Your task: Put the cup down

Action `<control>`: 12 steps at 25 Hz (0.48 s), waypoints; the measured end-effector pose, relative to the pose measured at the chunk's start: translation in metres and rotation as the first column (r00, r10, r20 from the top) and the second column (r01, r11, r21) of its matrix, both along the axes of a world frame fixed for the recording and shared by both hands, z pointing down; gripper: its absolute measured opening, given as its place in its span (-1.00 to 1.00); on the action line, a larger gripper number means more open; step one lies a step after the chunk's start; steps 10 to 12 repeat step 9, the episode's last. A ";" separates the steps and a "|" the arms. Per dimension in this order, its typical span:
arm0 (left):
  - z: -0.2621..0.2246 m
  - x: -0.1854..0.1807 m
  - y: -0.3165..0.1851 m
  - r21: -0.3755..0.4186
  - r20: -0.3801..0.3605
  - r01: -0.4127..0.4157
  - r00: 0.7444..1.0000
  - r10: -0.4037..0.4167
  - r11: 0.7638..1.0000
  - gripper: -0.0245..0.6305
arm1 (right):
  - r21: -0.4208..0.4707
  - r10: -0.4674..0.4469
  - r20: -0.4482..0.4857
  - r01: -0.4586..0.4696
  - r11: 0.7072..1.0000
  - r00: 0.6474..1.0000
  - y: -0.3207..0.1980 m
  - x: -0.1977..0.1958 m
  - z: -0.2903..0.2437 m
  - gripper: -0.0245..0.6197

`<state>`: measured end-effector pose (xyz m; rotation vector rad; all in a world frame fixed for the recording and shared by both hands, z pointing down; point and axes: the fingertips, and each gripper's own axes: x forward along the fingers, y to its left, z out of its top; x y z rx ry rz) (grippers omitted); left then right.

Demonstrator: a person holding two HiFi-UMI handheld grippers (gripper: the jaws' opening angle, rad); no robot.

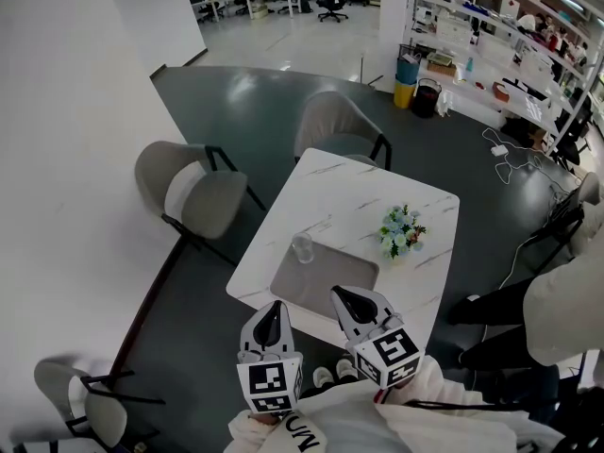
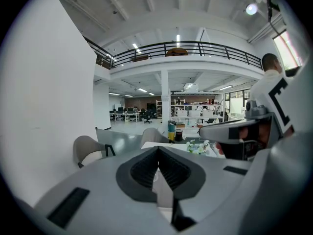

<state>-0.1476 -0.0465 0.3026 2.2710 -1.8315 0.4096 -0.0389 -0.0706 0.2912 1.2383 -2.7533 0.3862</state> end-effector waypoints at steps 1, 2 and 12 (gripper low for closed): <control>0.000 0.000 0.000 0.000 0.000 0.001 1.000 -0.001 1.000 -0.90 | -0.002 0.000 0.000 0.000 1.000 1.000 0.000 0.000 0.000 -0.91; 0.000 -0.001 0.000 -0.001 0.000 0.002 1.000 -0.002 1.000 -0.90 | -0.004 -0.001 0.002 0.001 1.000 1.000 0.000 0.000 0.001 -0.91; 0.002 -0.002 -0.002 -0.006 0.005 0.006 1.000 -0.006 1.000 -0.90 | -0.010 -0.005 0.001 0.005 1.000 1.000 -0.002 0.000 0.005 -0.91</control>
